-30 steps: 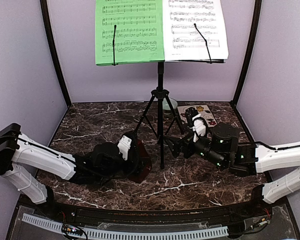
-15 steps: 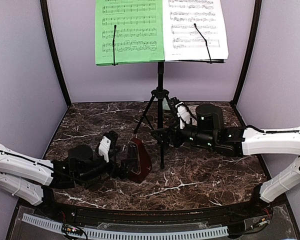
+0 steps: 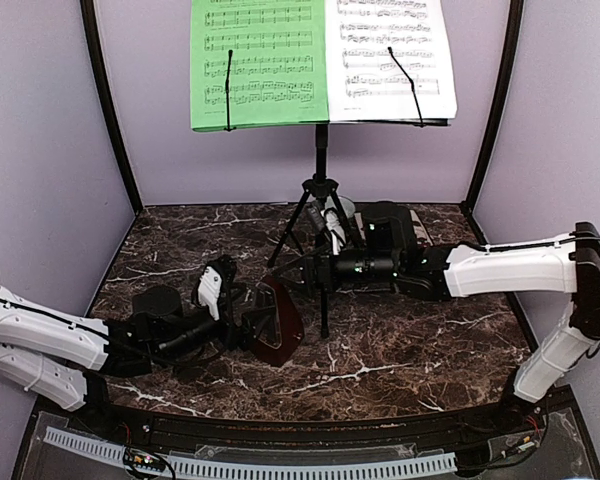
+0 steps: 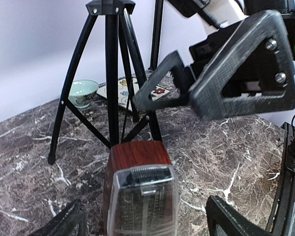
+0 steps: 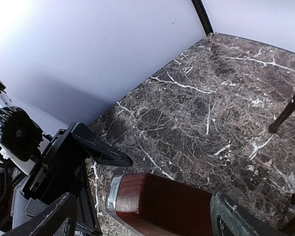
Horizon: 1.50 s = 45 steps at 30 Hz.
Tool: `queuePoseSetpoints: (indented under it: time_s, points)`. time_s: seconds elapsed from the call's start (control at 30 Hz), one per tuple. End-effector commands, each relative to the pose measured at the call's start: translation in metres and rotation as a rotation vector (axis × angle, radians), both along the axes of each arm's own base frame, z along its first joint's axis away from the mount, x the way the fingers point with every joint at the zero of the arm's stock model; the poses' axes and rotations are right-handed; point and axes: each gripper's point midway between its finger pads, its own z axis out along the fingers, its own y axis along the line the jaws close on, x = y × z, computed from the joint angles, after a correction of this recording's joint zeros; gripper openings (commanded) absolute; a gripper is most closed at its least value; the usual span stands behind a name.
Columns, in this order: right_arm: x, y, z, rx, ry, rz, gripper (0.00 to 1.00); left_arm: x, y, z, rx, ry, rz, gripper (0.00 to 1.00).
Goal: Set up the instrument practice props
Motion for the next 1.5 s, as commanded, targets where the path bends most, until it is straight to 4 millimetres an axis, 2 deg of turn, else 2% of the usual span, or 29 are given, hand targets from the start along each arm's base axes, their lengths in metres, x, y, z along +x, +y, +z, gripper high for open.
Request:
queuePoseSetpoints:
  time_s: [0.0, 0.2, 0.37, 0.63, 0.8, 1.03, 1.17, 1.47]
  points:
    - [0.009, 0.011, 0.009, 0.063, 0.062, 0.012, 0.93, 0.008, -0.004, 0.032, -0.031, -0.094, 0.020, 0.84]
    - [0.016, 0.017, 0.003, 0.065, 0.090, 0.002, 0.88, 0.012, -0.008, 0.032, -0.003, -0.101, 0.029, 0.78]
    - [0.018, 0.020, -0.012, 0.050, 0.115, 0.003, 0.85, 0.014, -0.012, 0.030, -0.001, -0.091, 0.031, 0.76]
    - [0.022, 0.017, -0.037, 0.005, 0.135, -0.020, 0.81, 0.017, -0.015, 0.027, 0.021, -0.084, 0.040, 0.67]
    - [0.023, 0.013, -0.053, -0.029, 0.147, -0.036, 0.80, 0.017, -0.014, 0.021, 0.042, -0.073, 0.043, 0.58]
    - [0.023, 0.007, -0.072, -0.078, 0.153, -0.054, 0.79, 0.019, -0.012, 0.011, 0.083, -0.059, 0.057, 0.53]
    - [0.024, 0.000, -0.087, -0.119, 0.153, -0.079, 0.79, 0.018, -0.012, 0.012, 0.079, -0.057, 0.052, 0.41]
    - [0.023, -0.014, -0.130, -0.215, 0.166, -0.110, 0.78, 0.004, -0.014, 0.009, 0.078, -0.102, -0.037, 0.30]
